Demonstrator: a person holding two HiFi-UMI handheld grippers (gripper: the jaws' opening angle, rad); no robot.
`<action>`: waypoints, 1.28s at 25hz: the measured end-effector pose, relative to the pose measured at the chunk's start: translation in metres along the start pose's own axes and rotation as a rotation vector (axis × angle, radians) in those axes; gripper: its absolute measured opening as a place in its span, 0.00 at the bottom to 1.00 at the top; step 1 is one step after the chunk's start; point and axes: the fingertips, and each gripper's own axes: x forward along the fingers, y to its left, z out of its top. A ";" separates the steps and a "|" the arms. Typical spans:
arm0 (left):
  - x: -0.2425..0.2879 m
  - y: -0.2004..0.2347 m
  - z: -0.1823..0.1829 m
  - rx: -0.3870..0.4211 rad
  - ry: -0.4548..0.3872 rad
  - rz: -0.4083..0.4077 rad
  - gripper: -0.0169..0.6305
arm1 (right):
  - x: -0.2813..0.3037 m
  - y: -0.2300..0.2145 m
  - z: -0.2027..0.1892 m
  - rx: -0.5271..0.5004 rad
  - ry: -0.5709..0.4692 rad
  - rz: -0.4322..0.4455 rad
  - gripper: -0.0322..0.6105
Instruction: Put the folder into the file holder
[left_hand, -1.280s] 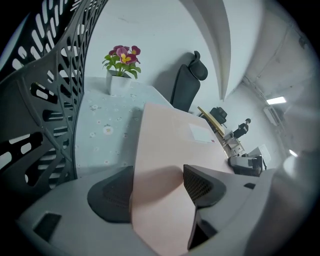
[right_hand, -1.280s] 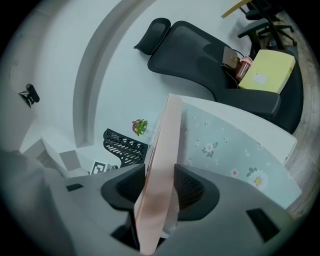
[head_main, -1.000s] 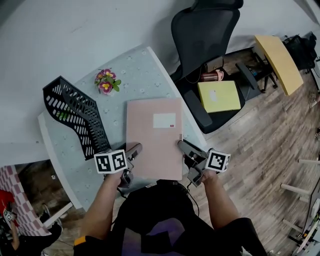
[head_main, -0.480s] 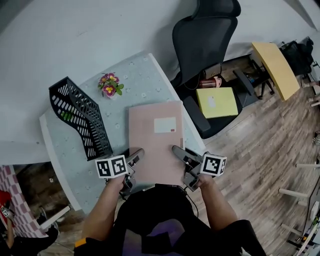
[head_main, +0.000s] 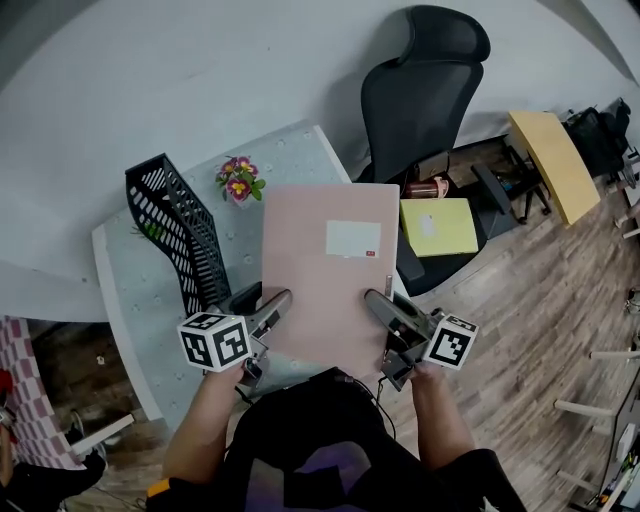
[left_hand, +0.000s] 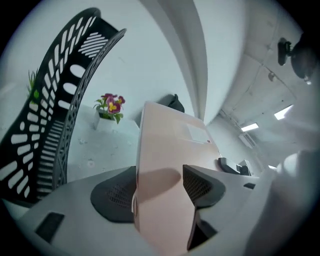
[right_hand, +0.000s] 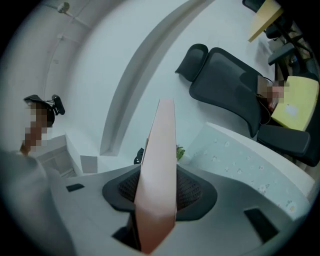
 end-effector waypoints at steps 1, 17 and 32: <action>-0.005 -0.004 0.007 0.017 -0.017 0.000 0.50 | 0.001 0.007 0.004 -0.017 -0.009 0.009 0.32; -0.111 -0.048 0.084 0.249 -0.314 0.155 0.50 | 0.019 0.110 0.049 -0.338 -0.135 0.081 0.32; -0.224 -0.020 0.086 0.279 -0.467 0.391 0.49 | 0.064 0.212 0.032 -0.593 -0.224 0.164 0.32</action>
